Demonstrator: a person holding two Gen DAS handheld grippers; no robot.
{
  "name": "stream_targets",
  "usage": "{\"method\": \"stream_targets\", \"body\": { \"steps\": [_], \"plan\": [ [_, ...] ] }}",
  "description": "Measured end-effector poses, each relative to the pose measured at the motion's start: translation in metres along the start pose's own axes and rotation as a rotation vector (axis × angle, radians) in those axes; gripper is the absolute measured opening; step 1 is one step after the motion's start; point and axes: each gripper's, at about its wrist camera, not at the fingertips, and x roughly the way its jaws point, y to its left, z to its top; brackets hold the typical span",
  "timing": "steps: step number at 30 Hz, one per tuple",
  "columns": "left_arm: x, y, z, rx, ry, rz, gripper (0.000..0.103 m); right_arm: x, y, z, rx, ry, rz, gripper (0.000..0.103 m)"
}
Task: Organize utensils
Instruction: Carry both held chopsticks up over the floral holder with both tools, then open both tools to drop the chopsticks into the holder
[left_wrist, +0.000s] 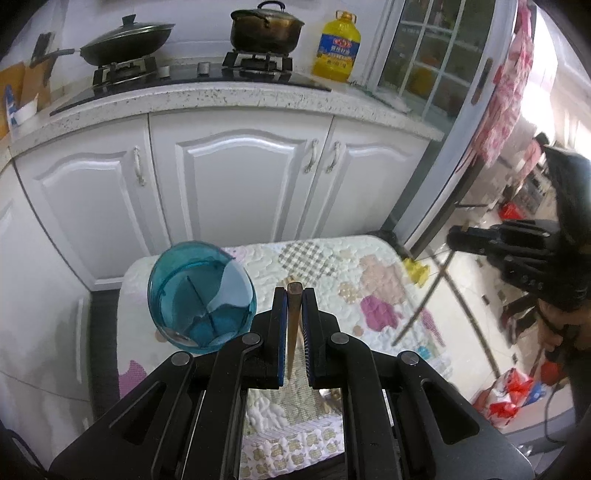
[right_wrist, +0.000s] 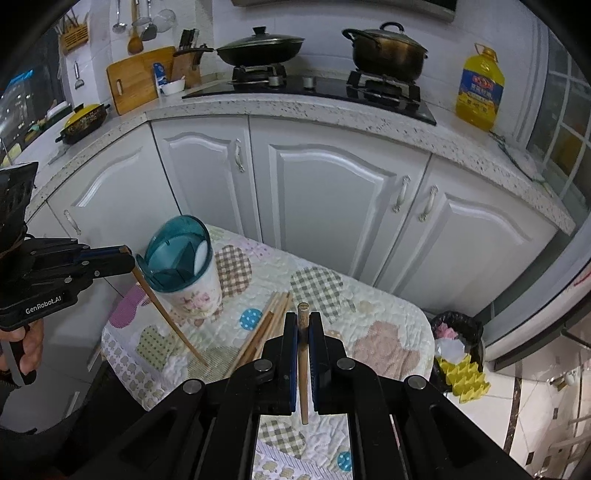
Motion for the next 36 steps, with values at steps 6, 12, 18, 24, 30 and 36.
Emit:
{"method": "stream_targets", "body": {
  "steps": [6,12,18,24,30,36],
  "plan": [
    [-0.031,0.017,0.023,-0.041,-0.062,-0.02,0.006,-0.007,0.025,0.028,-0.041,-0.05,0.017,0.005],
    [-0.072,0.037,0.048,-0.084,-0.156,-0.006,0.006,-0.021,0.052,0.066,-0.048,-0.159,0.064,0.005],
    [-0.093,0.064,0.067,-0.109,-0.212,0.045,0.006,-0.027,0.077,0.105,-0.023,-0.262,0.122,0.005],
    [-0.089,0.086,0.076,-0.109,-0.223,0.112,0.006,-0.016,0.103,0.129,-0.013,-0.321,0.174,0.005],
    [-0.056,0.105,0.071,-0.102,-0.169,0.173,0.006,0.022,0.115,0.145,0.006,-0.29,0.206,0.005],
    [-0.018,0.118,0.059,-0.103,-0.088,0.179,0.006,0.067,0.109,0.147,0.047,-0.23,0.223,0.005]
  ]
}}
